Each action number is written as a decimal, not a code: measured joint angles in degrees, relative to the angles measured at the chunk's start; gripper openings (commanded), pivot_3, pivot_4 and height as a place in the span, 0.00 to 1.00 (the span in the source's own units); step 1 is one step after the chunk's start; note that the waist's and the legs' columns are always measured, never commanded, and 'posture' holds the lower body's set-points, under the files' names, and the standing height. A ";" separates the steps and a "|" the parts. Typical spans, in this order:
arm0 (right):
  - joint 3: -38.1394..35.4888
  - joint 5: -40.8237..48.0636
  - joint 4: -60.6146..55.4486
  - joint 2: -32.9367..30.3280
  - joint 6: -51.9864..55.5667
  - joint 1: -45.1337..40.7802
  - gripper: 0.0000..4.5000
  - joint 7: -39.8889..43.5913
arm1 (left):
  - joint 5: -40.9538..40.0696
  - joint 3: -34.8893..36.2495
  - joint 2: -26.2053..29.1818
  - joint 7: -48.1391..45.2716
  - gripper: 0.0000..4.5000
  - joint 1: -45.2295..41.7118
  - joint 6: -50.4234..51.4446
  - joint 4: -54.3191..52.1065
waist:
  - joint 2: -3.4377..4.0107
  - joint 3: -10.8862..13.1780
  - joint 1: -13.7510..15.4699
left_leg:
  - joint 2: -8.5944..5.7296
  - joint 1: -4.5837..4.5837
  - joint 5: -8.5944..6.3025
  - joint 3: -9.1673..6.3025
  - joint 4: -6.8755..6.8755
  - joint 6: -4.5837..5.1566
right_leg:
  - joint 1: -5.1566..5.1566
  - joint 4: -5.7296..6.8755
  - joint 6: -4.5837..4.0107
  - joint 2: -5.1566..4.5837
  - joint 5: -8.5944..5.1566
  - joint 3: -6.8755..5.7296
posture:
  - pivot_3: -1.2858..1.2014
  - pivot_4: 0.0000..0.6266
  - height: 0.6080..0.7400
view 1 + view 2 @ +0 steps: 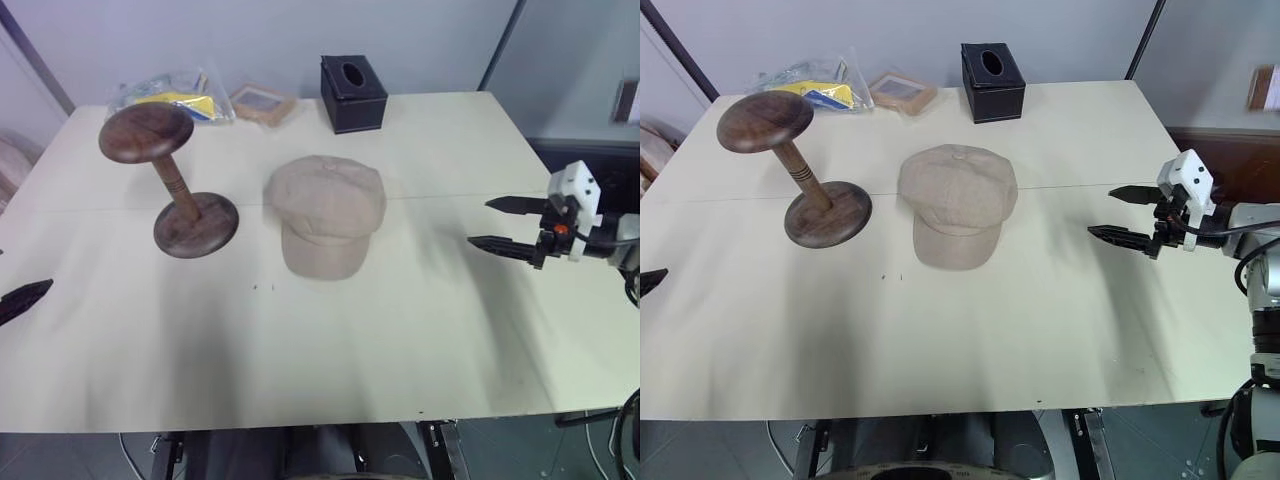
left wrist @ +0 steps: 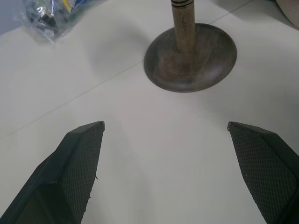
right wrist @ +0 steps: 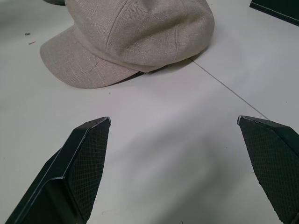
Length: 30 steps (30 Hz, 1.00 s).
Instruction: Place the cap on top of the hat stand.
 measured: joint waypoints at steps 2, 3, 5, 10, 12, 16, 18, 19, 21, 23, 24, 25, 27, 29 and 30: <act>0.00 0.00 -0.02 0.02 0.00 0.01 1.00 -0.20 | 0.11 -0.04 0.00 -0.07 0.99 -0.07 -0.10 0.00 | 0.00 0.00 0.00 | 0.00 0.00 0.00 0.00 0.00 0.00 | 0.00 0.00 0.00 0.00 0.00 0.00 | 0.52 0.24 1.00; -0.02 0.00 -0.04 0.02 0.00 0.03 1.00 -0.32 | 0.17 -0.11 0.00 0.15 0.99 -0.35 -0.10 0.05 | 0.00 0.00 0.00 | 0.00 0.00 0.00 0.00 0.00 0.00 | 0.00 0.00 0.00 0.00 0.00 0.00 | 0.52 0.24 1.00; -0.04 0.00 -0.18 0.03 0.00 0.09 1.00 -0.62 | 0.21 -0.15 0.01 0.74 0.99 -1.11 0.04 0.16 | 0.00 0.00 0.00 | 0.00 0.00 0.00 0.00 0.01 0.00 | 0.00 0.01 0.00 0.00 0.00 0.00 | 0.52 0.24 1.00; -0.04 0.01 -0.46 0.03 -0.11 0.20 1.00 -1.08 | 0.21 -0.19 0.06 1.36 0.99 -1.68 0.30 0.22 | 0.00 0.00 0.00 | 0.00 0.00 0.00 0.00 0.01 0.00 | 0.00 0.01 0.00 0.00 0.00 0.00 | 0.52 0.24 1.00; -0.04 0.02 -0.46 0.03 -0.11 0.32 1.00 -1.28 | 0.14 -0.20 0.06 1.33 0.99 -1.70 0.80 0.21 | 0.00 0.00 0.00 | 0.00 0.00 0.00 0.00 0.01 0.00 | 0.00 0.01 0.00 0.00 0.00 0.00 | 0.52 0.24 1.00; -0.07 0.12 -0.69 0.20 0.27 0.34 1.00 -2.01 | -1.57 -0.19 0.08 1.01 0.99 -2.55 3.68 -0.03 | 0.00 0.00 -0.01 | 0.00 0.00 0.00 0.00 0.02 0.00 | 0.00 0.02 0.00 0.01 0.00 0.00 | 0.52 0.24 1.00; -0.04 -0.18 -0.97 0.24 0.02 0.32 1.00 -2.77 | -2.91 -0.19 0.42 0.54 0.99 -3.12 5.62 -0.68 | 0.00 0.00 -0.01 | 0.00 0.00 0.00 -0.01 0.02 0.00 | 0.00 0.03 0.00 0.01 0.00 0.00 | 0.52 0.24 1.00; 0.12 -0.80 -1.25 0.28 -0.53 0.31 1.00 -3.38 | -3.87 -0.19 0.98 0.31 0.99 -3.73 6.83 -1.08 | -0.02 0.00 -0.01 | 0.00 0.00 0.00 -0.01 0.04 0.00 | 0.00 0.05 0.00 0.01 0.00 0.00 | 0.52 0.24 1.00; 0.87 -2.39 -3.23 0.80 -1.95 0.21 1.00 -4.86 | -6.42 -0.22 3.03 -0.46 0.99 -6.02 9.53 -2.61 | -0.02 0.00 0.07 | 0.00 0.00 0.00 -0.02 0.08 0.00 | 0.00 0.09 0.01 0.01 0.00 -0.01 | 0.52 0.24 1.00; 2.73 -4.92 -8.36 1.65 -4.43 0.48 1.00 -6.91 | -10.26 -0.70 6.25 -1.68 0.99 -9.42 13.16 -4.75 | -0.02 0.01 0.03 | 0.00 0.00 0.00 -0.02 0.10 0.00 | -0.01 0.14 0.01 0.04 0.00 -0.01 | 0.52 0.24 1.00; 3.46 -5.94 -11.46 2.09 -5.64 0.90 1.00 -7.67 | -12.28 -0.93 7.70 -2.41 0.99 -11.03 14.80 -6.12 | -0.02 0.01 -0.01 | 0.00 -0.01 0.00 -0.01 0.09 0.00 | -0.03 0.15 0.01 0.04 0.00 -0.01 | 0.52 0.24 1.00; 4.19 -6.92 -15.60 2.40 -6.90 2.06 1.00 -8.64 | -14.85 -1.39 9.47 -3.43 0.99 -12.73 16.65 -7.66 | -0.02 0.01 -0.01 | 0.00 -0.01 0.00 -0.01 0.07 0.00 | -0.03 0.15 0.02 0.05 0.00 -0.01 | 0.52 0.24 1.00; 5.41 -8.59 -22.54 3.02 -9.52 5.40 1.00 -9.93 | -18.86 -3.04 12.13 -5.40 0.99 -15.02 19.53 -9.80 | -0.02 0.00 0.02 | 0.00 -0.01 0.00 -0.01 0.04 0.00 | -0.05 0.14 0.04 0.07 -0.02 -0.01 | 0.52 0.24 1.00; 7.07 -11.44 -27.64 3.78 -13.60 9.96 1.00 -11.40 | -22.28 -5.63 13.96 -7.22 0.99 -17.20 22.24 -10.81 | -0.03 0.01 0.05 | 0.00 -0.01 0.00 -0.01 0.04 -0.01 | -0.05 0.14 0.04 0.10 -0.02 -0.01 | 0.52 0.24 1.00; 7.90 -13.30 -29.62 4.51 -16.12 12.31 1.00 -12.40 | -23.78 -7.09 14.98 -8.24 0.99 -18.16 23.37 -11.12 | -0.05 0.02 0.03 | 0.00 -0.02 0.00 -0.01 0.05 -0.01 | -0.04 0.15 0.04 0.11 -0.02 -0.01 | 0.52 0.24 1.00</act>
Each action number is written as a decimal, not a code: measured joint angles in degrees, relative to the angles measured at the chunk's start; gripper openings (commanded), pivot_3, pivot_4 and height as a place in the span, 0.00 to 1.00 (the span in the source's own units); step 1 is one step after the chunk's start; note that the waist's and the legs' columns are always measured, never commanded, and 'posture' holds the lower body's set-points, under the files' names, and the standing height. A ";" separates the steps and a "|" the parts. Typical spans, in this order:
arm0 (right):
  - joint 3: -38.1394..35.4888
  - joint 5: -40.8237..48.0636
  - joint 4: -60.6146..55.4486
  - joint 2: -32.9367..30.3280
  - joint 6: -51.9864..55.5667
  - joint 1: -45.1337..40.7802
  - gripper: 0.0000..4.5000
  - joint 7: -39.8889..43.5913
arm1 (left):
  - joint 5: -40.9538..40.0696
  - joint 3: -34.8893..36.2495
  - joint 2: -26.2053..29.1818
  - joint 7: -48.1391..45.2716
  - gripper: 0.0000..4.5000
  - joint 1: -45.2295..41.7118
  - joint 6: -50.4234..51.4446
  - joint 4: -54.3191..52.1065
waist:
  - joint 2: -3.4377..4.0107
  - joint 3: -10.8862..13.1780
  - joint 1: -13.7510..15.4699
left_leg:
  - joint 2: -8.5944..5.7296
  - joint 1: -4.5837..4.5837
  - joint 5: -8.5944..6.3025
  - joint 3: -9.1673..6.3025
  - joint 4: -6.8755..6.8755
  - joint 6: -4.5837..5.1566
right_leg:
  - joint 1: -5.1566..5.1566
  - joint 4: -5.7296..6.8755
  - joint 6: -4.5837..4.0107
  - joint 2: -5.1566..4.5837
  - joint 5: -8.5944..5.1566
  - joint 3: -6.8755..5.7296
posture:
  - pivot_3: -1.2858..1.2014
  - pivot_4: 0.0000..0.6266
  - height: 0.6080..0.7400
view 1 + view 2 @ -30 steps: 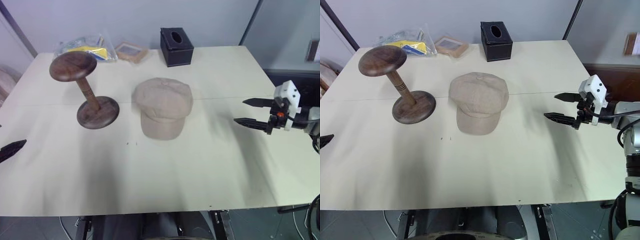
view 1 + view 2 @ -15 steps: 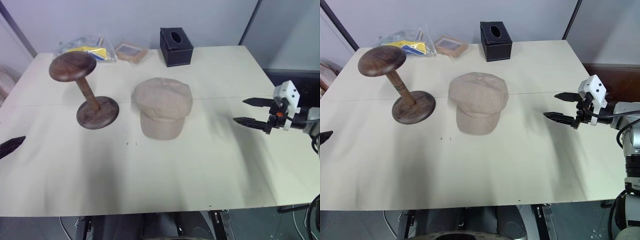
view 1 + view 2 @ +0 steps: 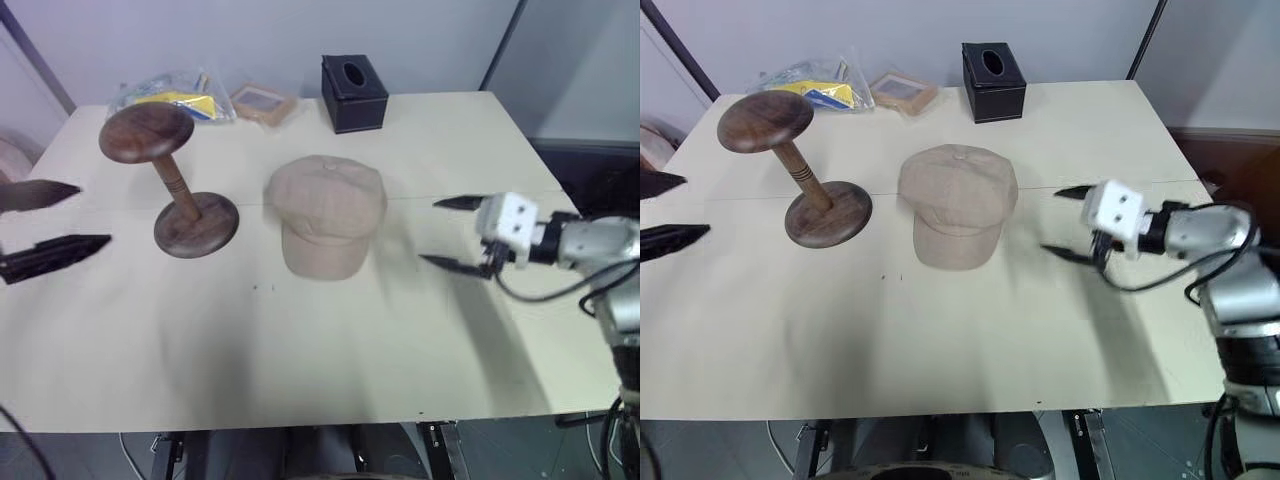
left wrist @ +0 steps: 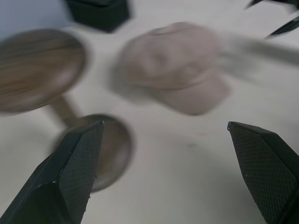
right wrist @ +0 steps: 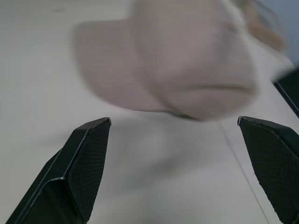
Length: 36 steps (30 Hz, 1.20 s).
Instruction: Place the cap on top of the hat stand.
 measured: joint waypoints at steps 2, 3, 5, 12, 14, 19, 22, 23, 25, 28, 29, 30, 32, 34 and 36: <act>2.16 -3.75 -2.96 1.70 -4.53 3.61 1.00 -2.42 | -2.01 -2.48 2.16 -2.54 0.99 -1.18 1.06 -1.03 | -0.03 0.02 -0.04 | -0.01 0.00 0.00 0.02 0.05 0.00 | 0.01 0.03 0.00 0.09 0.00 0.00 | 0.52 0.24 1.00; 2.99 -5.65 -4.44 3.30 -6.27 5.38 1.00 -4.28 | -2.56 -3.88 3.44 -4.14 0.99 -1.92 1.23 -1.75 | -0.03 0.02 -0.12 | -0.01 0.02 0.00 0.03 0.06 0.00 | 0.00 0.06 0.00 0.10 0.00 0.01 | 0.52 0.24 1.00; 4.73 -8.39 -6.51 5.98 -8.35 7.78 1.00 -7.36 | -2.91 -5.78 4.96 -6.29 0.99 -3.27 1.06 -2.52 | -0.03 0.02 -0.21 | 0.01 0.05 0.01 0.05 0.07 -0.01 | 0.01 0.11 -0.01 0.15 0.00 0.03 | 0.52 0.24 1.00; 12.76 -24.05 -4.54 15.86 -14.76 10.19 1.00 -21.26 | -2.80 -13.62 5.98 -8.39 0.99 -10.01 -0.94 -0.37 | -0.11 -0.01 -0.13 | 0.00 0.09 0.02 0.04 0.12 -0.02 | 0.03 0.19 -0.02 0.24 0.00 0.03 | 0.52 0.24 1.00; 14.34 -27.79 -0.75 17.91 -15.14 9.62 1.00 -25.09 | -2.47 -14.89 5.98 -9.02 0.99 -10.82 -1.10 0.12 | -0.11 0.00 -0.14 | -0.02 0.09 0.02 0.05 0.12 -0.02 | 0.03 0.19 -0.02 0.23 0.00 0.03 | 0.52 0.24 1.00; 17.85 -35.24 5.99 20.70 -18.54 6.58 1.00 -32.32 | -2.35 -16.97 6.08 -9.76 0.99 -13.08 -1.06 0.46 | -0.28 -0.08 -0.33 | 0.02 0.12 0.02 0.03 0.12 -0.03 | 0.05 0.21 -0.04 0.32 0.01 0.02 | 0.52 0.24 1.00; 19.90 -38.49 9.63 23.24 -19.81 4.12 1.00 -36.27 | -2.15 -17.97 6.47 -10.24 0.99 -14.03 -1.04 0.72 | -0.37 -0.10 -0.97 | 0.03 0.29 0.03 0.03 0.12 -0.04 | 0.17 0.30 -0.05 0.36 0.01 0.03 | 0.52 0.24 1.00; 20.52 -39.40 10.89 24.55 -19.71 3.25 1.00 -37.50 | -1.95 -18.14 6.81 -10.30 0.99 -14.21 -0.99 0.88 | -0.42 -0.11 -1.26 | 0.03 0.33 0.03 0.02 0.11 -0.04 | 0.19 0.31 -0.07 0.40 0.02 0.03 | 0.52 0.24 1.00; 22.03 -41.82 13.89 27.37 -19.14 0.91 1.00 -40.36 | -1.64 -18.16 7.01 -10.40 0.99 -14.29 -0.87 1.35 | -0.45 -0.11 -1.76 | 0.03 0.46 0.04 0.05 0.09 -0.05 | 0.25 0.34 -0.12 0.46 0.05 0.07 | 0.52 0.24 1.00; 24.52 -45.86 19.30 30.91 -17.96 -3.88 1.00 -44.79 | -1.24 -18.12 7.01 -10.63 0.99 -14.21 -0.55 1.56 | -0.47 -0.10 -1.94 | 0.07 0.61 0.05 0.05 0.07 -0.06 | 0.31 0.41 -0.19 0.53 0.07 0.09 | 0.52 0.24 1.00; 25.25 -47.02 21.20 31.76 -17.85 -5.32 1.00 -46.54 | -1.15 -18.08 7.01 -10.77 0.99 -14.13 -0.28 1.53 | -0.49 -0.12 -1.79 | 0.08 0.68 0.05 0.03 0.07 -0.06 | 0.37 0.43 -0.23 0.53 0.05 0.09 | 0.52 0.24 1.00; 25.75 -47.75 22.39 32.18 -17.81 -6.13 1.00 -47.86 | -1.12 -18.04 7.01 -10.80 0.99 -14.09 -0.11 1.51 | -0.50 -0.12 -1.73 | 0.08 0.70 0.05 0.03 0.07 -0.06 | 0.38 0.43 -0.23 0.53 0.05 0.09 | 0.52 0.24 1.00; 26.93 -49.81 25.59 33.28 -17.72 -8.27 1.00 -51.23 | -1.08 -17.94 6.99 -10.62 0.99 -14.04 0.19 1.51 | -0.61 -0.12 -1.78 | 0.08 0.85 0.05 0.05 0.06 -0.06 | 0.53 0.43 -0.23 0.53 0.05 0.10 | 0.52 0.24 1.00; 27.83 -51.61 28.69 34.02 -17.53 -10.25 1.00 -54.45 | -1.09 -17.81 6.90 -10.25 0.99 -14.01 0.39 0.91 | -0.69 -0.13 -1.69 | 0.08 1.03 0.05 0.01 0.06 -0.06 | 0.73 0.42 -0.25 0.52 0.04 0.10 | 0.52 0.24 1.00; 28.07 -51.84 29.81 33.97 -17.56 -10.75 0.88 -55.60 | -1.09 -17.21 6.72 -10.19 1.00 -13.77 0.59 0.42 | -0.72 -0.14 -1.61 | 0.08 1.06 0.05 0.00 0.07 -0.06 | 0.80 0.41 -0.25 0.50 0.04 0.09 | 0.52 0.24 1.00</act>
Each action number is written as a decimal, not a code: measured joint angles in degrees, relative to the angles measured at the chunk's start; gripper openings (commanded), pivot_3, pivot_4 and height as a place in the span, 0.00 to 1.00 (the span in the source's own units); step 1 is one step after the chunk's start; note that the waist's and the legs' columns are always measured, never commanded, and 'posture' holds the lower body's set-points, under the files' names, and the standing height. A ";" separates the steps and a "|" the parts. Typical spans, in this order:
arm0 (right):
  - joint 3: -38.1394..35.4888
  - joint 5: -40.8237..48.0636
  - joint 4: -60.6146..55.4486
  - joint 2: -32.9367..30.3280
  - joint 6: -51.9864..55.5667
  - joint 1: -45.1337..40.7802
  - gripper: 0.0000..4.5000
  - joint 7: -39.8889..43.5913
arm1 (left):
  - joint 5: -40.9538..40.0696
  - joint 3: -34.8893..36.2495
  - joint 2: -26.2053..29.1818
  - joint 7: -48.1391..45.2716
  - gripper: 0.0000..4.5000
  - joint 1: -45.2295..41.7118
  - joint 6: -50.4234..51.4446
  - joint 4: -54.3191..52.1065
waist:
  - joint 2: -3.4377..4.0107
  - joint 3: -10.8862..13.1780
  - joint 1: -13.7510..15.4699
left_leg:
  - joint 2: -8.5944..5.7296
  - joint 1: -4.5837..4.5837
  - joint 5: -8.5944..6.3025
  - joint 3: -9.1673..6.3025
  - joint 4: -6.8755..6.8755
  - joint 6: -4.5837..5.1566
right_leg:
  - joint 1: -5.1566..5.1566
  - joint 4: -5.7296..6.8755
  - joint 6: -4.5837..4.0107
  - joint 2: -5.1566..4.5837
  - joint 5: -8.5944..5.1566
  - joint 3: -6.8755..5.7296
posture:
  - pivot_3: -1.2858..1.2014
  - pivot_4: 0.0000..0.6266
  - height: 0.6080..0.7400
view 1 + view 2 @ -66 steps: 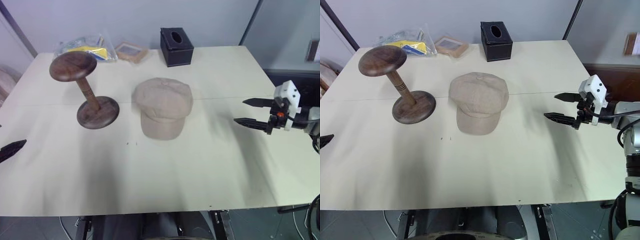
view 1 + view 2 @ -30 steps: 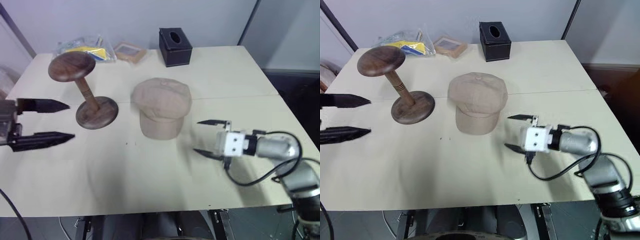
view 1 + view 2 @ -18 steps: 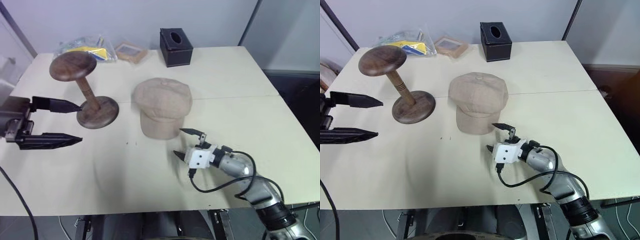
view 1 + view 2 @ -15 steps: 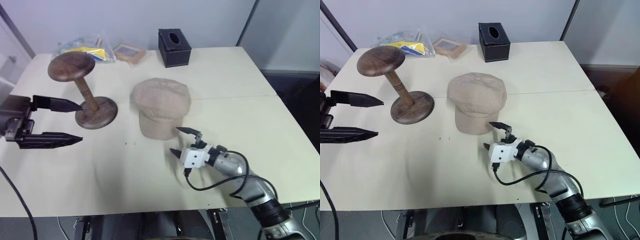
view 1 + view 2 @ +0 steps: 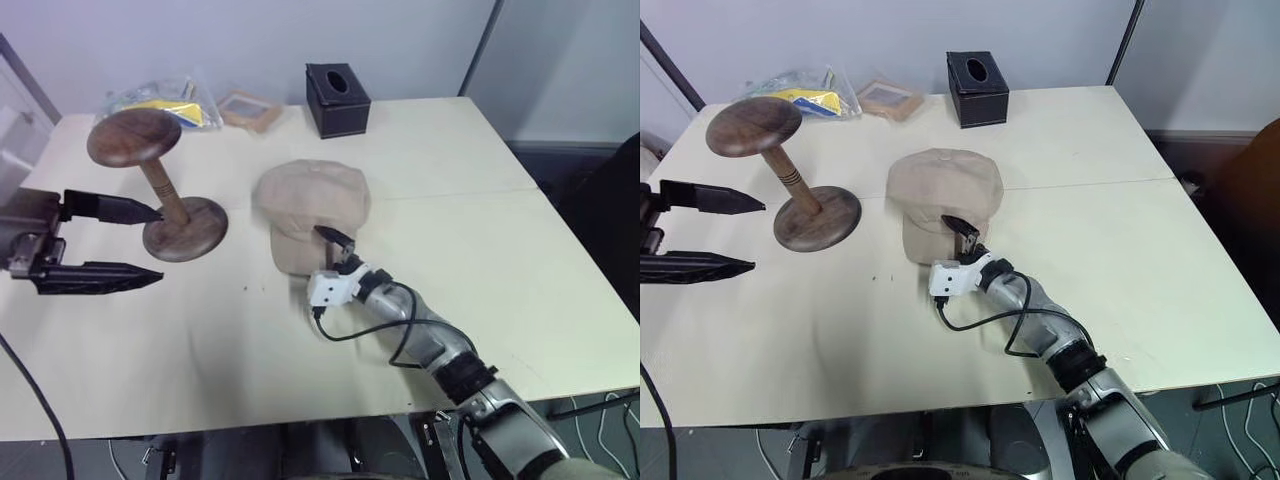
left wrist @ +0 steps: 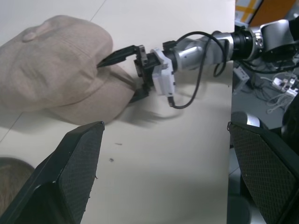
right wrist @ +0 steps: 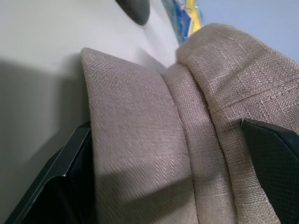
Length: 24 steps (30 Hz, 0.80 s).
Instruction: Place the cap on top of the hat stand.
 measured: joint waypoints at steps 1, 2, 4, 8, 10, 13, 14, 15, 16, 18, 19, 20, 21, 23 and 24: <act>0.32 0.00 0.75 -0.05 -0.08 -0.21 0.81 -0.35 | -0.02 0.31 -0.23 0.05 1.00 0.04 0.17 -0.08 | -0.01 -0.01 0.07 | 0.00 0.02 0.00 -0.03 0.02 0.00 | 0.05 -0.01 0.00 -0.01 0.00 -0.01 | 0.52 0.24 1.00; 0.54 0.02 1.33 -0.10 -0.33 -0.20 0.69 -0.48 | -0.02 0.58 -0.37 0.13 1.00 0.09 0.49 -0.09 | -0.02 0.00 0.13 | 0.00 0.01 0.00 -0.07 0.03 0.00 | 0.06 -0.03 0.00 -0.03 0.00 -0.02 | 0.52 0.24 1.00; 0.87 0.05 2.30 -0.39 -0.78 -0.16 0.48 -0.44 | -0.01 1.17 -0.90 0.36 1.00 0.11 0.76 -0.15 | -0.03 0.01 0.19 | -0.03 -0.01 0.00 -0.09 0.04 0.00 | 0.09 -0.04 0.02 -0.08 -0.01 -0.04 | 0.52 0.24 1.00; 0.42 0.06 0.64 -2.50 -1.76 -0.22 0.01 -1.28 | 0.05 1.69 -2.19 1.36 1.00 0.69 0.75 -0.48 | -0.04 0.02 0.10 | -0.05 -0.02 0.00 -0.08 0.00 0.00 | 0.10 -0.13 0.04 -0.13 -0.02 -0.04 | 0.52 0.24 1.00; 0.43 -0.25 -0.11 -3.38 -1.87 -0.08 0.01 -1.43 | 0.09 1.69 -2.91 1.79 1.00 0.93 0.75 -0.61 | -0.08 0.02 0.10 | -0.04 -0.02 0.00 -0.10 0.00 0.00 | 0.10 -0.13 0.04 -0.12 -0.02 -0.05 | 0.52 0.24 1.00; 0.41 -0.17 -0.71 -3.87 -1.87 0.18 0.01 -1.46 | 0.36 1.70 -3.16 2.39 1.00 1.30 0.71 -0.55 | -0.09 0.04 0.14 | -0.05 -0.03 0.00 -0.10 0.00 0.00 | 0.10 -0.13 0.04 -0.13 -0.02 -0.05 | 0.52 0.24 1.00; 0.41 0.01 -1.10 -4.38 -2.00 0.34 0.01 -1.27 | 0.43 1.72 -3.28 2.56 1.00 1.29 0.70 -0.53 | -0.09 0.04 0.19 | -0.06 -0.03 0.00 -0.10 0.00 0.00 | 0.10 -0.14 0.05 -0.15 -0.03 -0.05 | 0.52 0.24 1.00; 0.36 0.24 -1.24 -4.66 -2.21 0.44 0.00 -1.10 | 0.43 1.74 -3.45 2.75 1.00 1.28 0.70 -0.47 | -0.09 0.04 0.19 | -0.07 -0.03 0.00 -0.10 0.00 0.00 | 0.10 -0.15 0.05 -0.16 -0.03 -0.05 | 0.52 0.24 1.00; 0.27 0.69 -1.43 -4.95 -2.49 0.56 0.00 -0.68 | 0.42 1.80 -3.84 3.13 1.00 1.26 0.71 -0.40 | -0.09 0.04 0.17 | -0.07 -0.03 0.00 -0.10 -0.01 0.00 | 0.11 -0.15 0.05 -0.16 -0.03 -0.05 | 0.52 0.24 1.00; -0.09 1.68 -1.96 -5.48 -2.85 0.67 0.00 0.30 | 0.38 1.96 -4.88 4.29 1.00 1.28 0.83 -0.43 | -0.10 0.04 0.13 | -0.06 -0.03 0.00 -0.10 -0.01 0.00 | 0.10 -0.15 0.05 -0.16 -0.03 -0.05 | 0.52 0.24 1.00; -0.45 2.50 -2.29 -5.66 -2.86 0.65 0.00 0.99 | 0.38 2.38 -5.45 4.92 1.00 1.40 0.92 -0.52 | -0.10 0.05 0.11 | -0.06 -0.04 0.00 -0.10 -0.02 0.00 | 0.09 -0.15 0.05 -0.16 -0.03 -0.05 | 0.52 0.24 1.00; -0.95 3.53 -2.79 -5.80 -2.90 0.63 0.00 1.85 | 0.39 3.16 -5.97 5.65 1.00 1.81 1.07 -0.69 | -0.11 0.06 0.08 | -0.04 -0.05 0.00 -0.10 -0.02 0.00 | 0.08 -0.15 0.05 -0.16 -0.03 -0.05 | 0.52 0.24 1.00; -1.52 4.48 -3.30 -5.94 -2.85 0.56 0.00 2.66 | 0.38 3.98 -6.43 6.42 1.00 2.06 1.27 -0.94 | -0.11 0.08 0.09 | -0.04 -0.06 0.00 -0.11 -0.02 0.00 | 0.07 -0.15 0.05 -0.16 -0.03 -0.05 | 0.52 0.24 1.00; -3.65 8.19 -5.09 -6.40 -2.08 -0.76 0.00 5.68 | -0.36 8.21 -8.81 9.72 1.00 2.70 3.26 -2.05 | -0.09 0.22 0.08 | -0.04 -0.09 0.00 -0.10 -0.01 0.00 | 0.04 -0.14 0.06 -0.19 -0.02 -0.05 | 0.52 0.24 1.00; -4.79 9.64 -5.76 -6.62 -1.69 -1.96 0.00 6.66 | -0.91 9.87 -9.57 11.09 1.00 2.81 4.10 -2.42 | -0.13 0.34 0.02 | -0.02 -0.09 0.00 -0.10 -0.01 0.00 | 0.02 -0.13 0.06 -0.19 -0.02 -0.05 | 0.52 0.24 1.00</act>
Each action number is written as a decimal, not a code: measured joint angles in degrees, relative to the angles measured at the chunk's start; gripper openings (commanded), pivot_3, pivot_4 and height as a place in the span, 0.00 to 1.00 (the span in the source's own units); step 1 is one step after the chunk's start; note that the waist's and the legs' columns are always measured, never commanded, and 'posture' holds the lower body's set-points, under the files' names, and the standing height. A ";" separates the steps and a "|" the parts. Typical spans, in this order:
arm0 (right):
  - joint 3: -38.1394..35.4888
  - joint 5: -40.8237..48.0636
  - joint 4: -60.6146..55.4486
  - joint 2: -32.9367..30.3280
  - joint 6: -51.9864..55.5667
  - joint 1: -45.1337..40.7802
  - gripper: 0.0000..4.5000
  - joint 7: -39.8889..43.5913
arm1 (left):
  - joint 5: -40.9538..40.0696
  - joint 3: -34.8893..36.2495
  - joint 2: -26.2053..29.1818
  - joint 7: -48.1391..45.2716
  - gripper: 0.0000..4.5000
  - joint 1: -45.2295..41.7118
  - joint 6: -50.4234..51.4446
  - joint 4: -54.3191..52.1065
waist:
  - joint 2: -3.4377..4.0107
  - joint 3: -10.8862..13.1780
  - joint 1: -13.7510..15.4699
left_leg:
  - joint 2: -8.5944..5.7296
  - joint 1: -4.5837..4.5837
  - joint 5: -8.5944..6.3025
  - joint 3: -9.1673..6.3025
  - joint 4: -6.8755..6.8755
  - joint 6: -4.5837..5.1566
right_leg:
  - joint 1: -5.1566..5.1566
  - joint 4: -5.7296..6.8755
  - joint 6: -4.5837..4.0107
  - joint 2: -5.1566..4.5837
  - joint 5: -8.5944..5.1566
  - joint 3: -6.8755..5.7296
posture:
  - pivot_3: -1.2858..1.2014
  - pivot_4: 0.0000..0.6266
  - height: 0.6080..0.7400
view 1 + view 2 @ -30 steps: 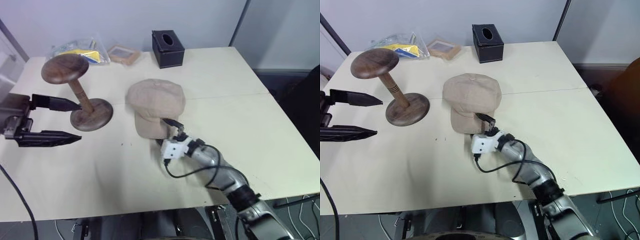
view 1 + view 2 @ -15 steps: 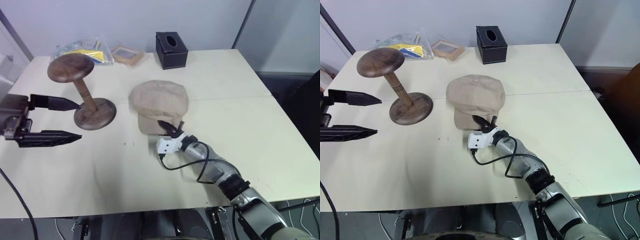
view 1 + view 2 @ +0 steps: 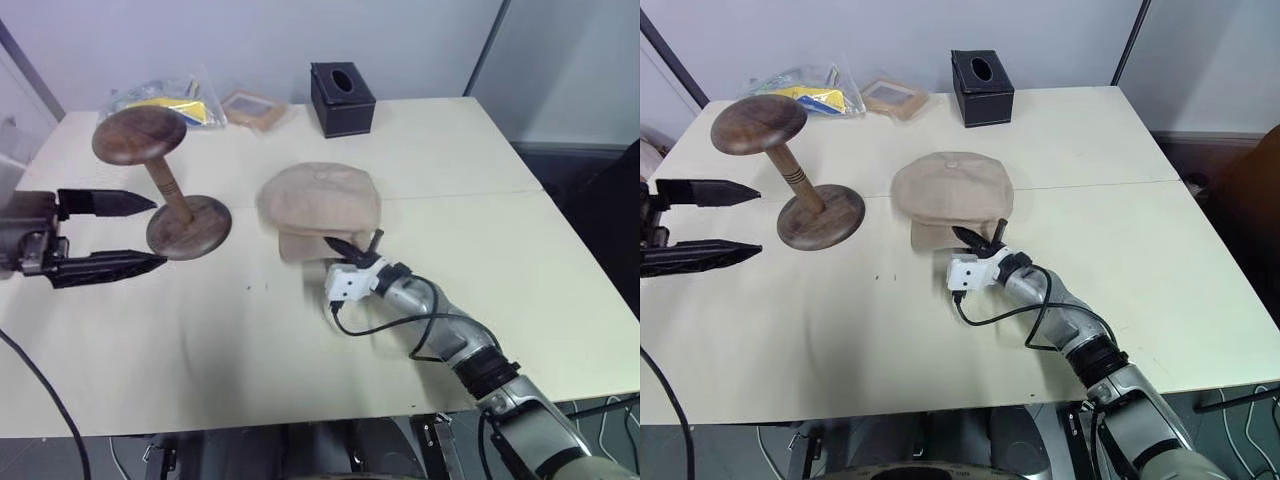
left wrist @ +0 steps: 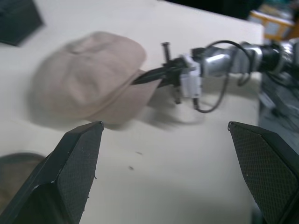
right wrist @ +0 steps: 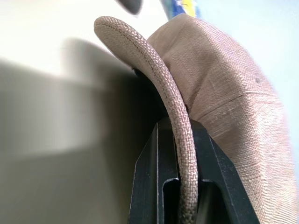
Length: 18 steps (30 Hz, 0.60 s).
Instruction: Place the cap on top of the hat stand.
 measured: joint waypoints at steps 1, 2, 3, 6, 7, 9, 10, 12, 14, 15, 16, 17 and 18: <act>-1.08 1.87 -0.24 -0.17 0.41 -2.15 0.00 1.47 | -1.02 2.74 -1.37 2.08 1.00 0.24 1.65 -0.69 | 0.01 0.09 -0.11 | 0.01 0.00 0.00 0.01 0.00 0.00 | -0.02 0.00 0.00 0.00 0.01 0.00 | 0.52 0.24 1.00; -2.33 3.34 -0.35 -0.17 0.91 -4.57 0.00 2.54 | -2.05 5.08 -2.44 3.86 1.00 0.39 2.92 -1.19 | 0.02 0.15 -0.18 | 0.02 -0.03 0.00 0.04 -0.01 0.00 | -0.08 0.01 0.00 0.00 0.01 0.02 | 0.52 0.24 1.00; -3.76 5.22 -0.19 -0.15 1.35 -8.11 0.00 3.77 | -3.53 8.19 -3.56 6.26 1.00 0.84 4.84 -2.11 | 0.01 0.17 -0.26 | 0.06 -0.04 0.00 0.03 -0.03 0.00 | -0.12 0.02 0.00 -0.03 0.01 0.02 | 0.52 0.24 1.00; -5.89 8.22 2.93 0.26 1.45 -18.73 0.00 5.82 | -8.15 16.70 -6.23 12.47 1.00 1.52 9.56 -3.84 | 0.00 0.17 -0.16 | 0.09 -0.07 0.00 0.00 -0.15 -0.01 | -0.24 0.00 -0.01 -0.03 0.01 0.00 | 0.52 0.24 1.00; -6.05 8.71 4.79 0.80 1.09 -21.56 0.00 6.10 | -9.34 19.07 -6.62 14.11 1.00 1.79 10.72 -4.04 | -0.01 0.17 -0.20 | 0.09 -0.12 0.00 0.00 -0.19 -0.01 | -0.29 0.00 -0.01 -0.03 0.00 0.00 | 0.52 0.24 1.00; -6.11 9.62 9.60 2.72 0.02 -27.79 0.00 6.41 | -11.63 24.63 -7.21 17.57 1.00 2.87 13.06 -4.23 | -0.01 0.17 -0.25 | 0.09 -0.24 0.01 0.02 -0.20 -0.03 | -0.44 0.00 -0.03 -0.05 0.00 0.02 | 0.52 0.24 1.00; -6.10 9.91 11.36 3.49 -0.42 -29.88 0.00 6.40 | -12.37 26.49 -7.27 18.63 1.00 3.17 13.66 -4.23 | -0.01 0.17 -0.22 | 0.08 -0.33 0.02 0.01 -0.19 -0.05 | -0.51 0.00 -0.03 -0.06 0.00 0.01 | 0.52 0.24 1.00; -6.06 10.78 17.79 6.80 -2.33 -36.27 0.00 6.12 | -14.45 32.43 -7.29 20.98 1.00 4.86 15.98 -3.79 | 0.00 0.18 -0.44 | 0.08 -0.54 0.10 0.02 -0.18 -0.19 | -0.75 0.02 -0.04 -0.07 0.01 0.02 | 0.52 0.24 1.00; -6.02 11.34 23.96 10.52 -4.63 -42.70 0.00 4.94 | -15.57 38.52 -6.74 22.40 1.00 6.60 17.78 -2.30 | 0.00 0.18 -0.84 | 0.07 -0.87 0.22 -0.05 -0.18 -0.39 | -1.05 0.07 -0.06 -0.07 0.04 -0.03 | 0.52 0.24 1.00; -6.01 11.42 27.20 12.47 -6.03 -45.97 0.00 4.07 | -15.57 41.70 -6.41 22.76 1.00 7.96 18.38 -1.20 | 0.00 0.18 -1.20 | 0.07 -0.94 0.28 -0.06 -0.19 -0.50 | -1.17 0.08 -0.07 -0.06 0.04 -0.04 | 0.52 0.24 1.00; -6.01 11.59 29.13 13.76 -7.16 -48.16 0.00 3.39 | -15.54 43.73 -6.03 22.87 1.00 8.80 18.77 -0.35 | -0.03 0.17 -1.34 | 0.06 -0.97 0.39 -0.12 -0.21 -0.70 | -1.17 0.07 -0.07 -0.07 0.03 -0.10 | 0.52 0.24 1.00; -6.02 11.73 31.62 15.40 -8.45 -50.47 0.00 2.61 | -15.38 46.21 -5.67 22.84 1.00 10.35 19.17 0.55 | -0.06 0.15 -1.50 | 0.07 -0.98 0.40 -0.13 -0.24 -0.70 | -1.17 0.04 -0.07 -0.07 0.03 -0.11 | 0.52 0.24 1.00; -6.02 11.78 33.10 16.56 -9.42 -51.99 0.00 2.02 | -15.25 47.86 -5.46 22.75 1.00 11.41 19.32 1.17 | -0.06 0.15 -1.52 | 0.06 -0.98 0.39 -0.13 -0.25 -0.70 | -1.15 0.01 -0.07 -0.08 0.03 -0.11 | 0.52 0.24 1.00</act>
